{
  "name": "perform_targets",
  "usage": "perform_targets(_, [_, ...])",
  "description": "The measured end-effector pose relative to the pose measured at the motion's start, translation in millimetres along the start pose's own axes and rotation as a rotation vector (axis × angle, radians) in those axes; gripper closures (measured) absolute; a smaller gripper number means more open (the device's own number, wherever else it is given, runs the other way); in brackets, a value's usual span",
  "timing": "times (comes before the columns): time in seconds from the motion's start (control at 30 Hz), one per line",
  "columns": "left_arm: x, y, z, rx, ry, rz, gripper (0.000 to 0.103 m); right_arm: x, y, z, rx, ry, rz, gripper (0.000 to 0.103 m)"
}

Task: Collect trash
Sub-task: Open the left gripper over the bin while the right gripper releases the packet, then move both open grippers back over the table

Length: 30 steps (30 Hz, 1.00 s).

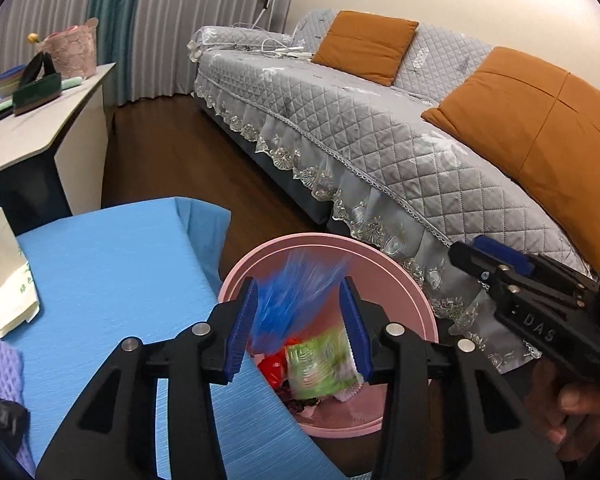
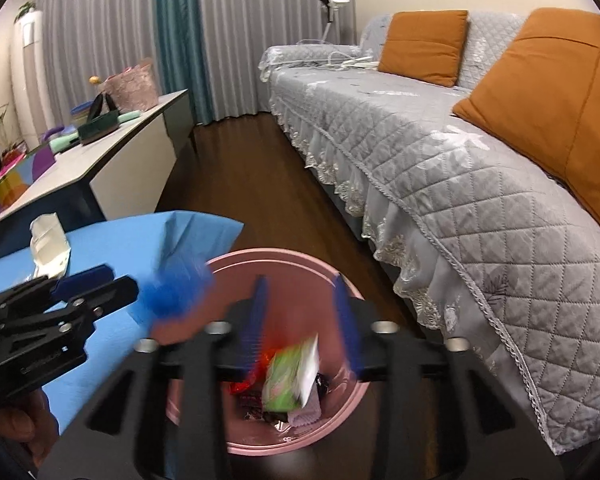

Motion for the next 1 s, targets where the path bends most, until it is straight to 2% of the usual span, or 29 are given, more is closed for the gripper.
perform_targets(0.17, [12.8, 1.8, 6.5, 0.019, 0.002, -0.016, 0.061, 5.6, 4.5, -2.0, -0.036, -0.003, -0.009, 0.061])
perform_targets(0.43, [65.3, 4.9, 18.9, 0.015, 0.040, -0.102, 0.061, 29.3, 26.3, 20.8, -0.044, 0.040, -0.083, 0.061])
perform_targets(0.57, [98.2, 7.6, 38.2, 0.043, 0.075, -0.141, 0.063, 41.7, 35.9, 43.8, -0.046, 0.085, -0.112, 0.061])
perform_targets(0.8, [170.1, 19.6, 87.8, 0.021, 0.193, -0.189, 0.077, 58.3, 50.9, 97.8, -0.032, 0.198, -0.149, 0.061])
perform_targets(1.0, [230.7, 40.0, 139.6, 0.034, 0.275, -0.246, 0.079, 65.5, 56.4, 159.5, 0.055, 0.293, -0.170, 0.062])
Point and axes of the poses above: each gripper's, at about its wrist camera, not at the fingertips, and x roughly against the way its jaws point, z to its left, y to its top, the point moved 6 cm from there along -x, roughly the way its jaws point, and after that the axes turned 13 degrees about x, right-handed, at the moved point
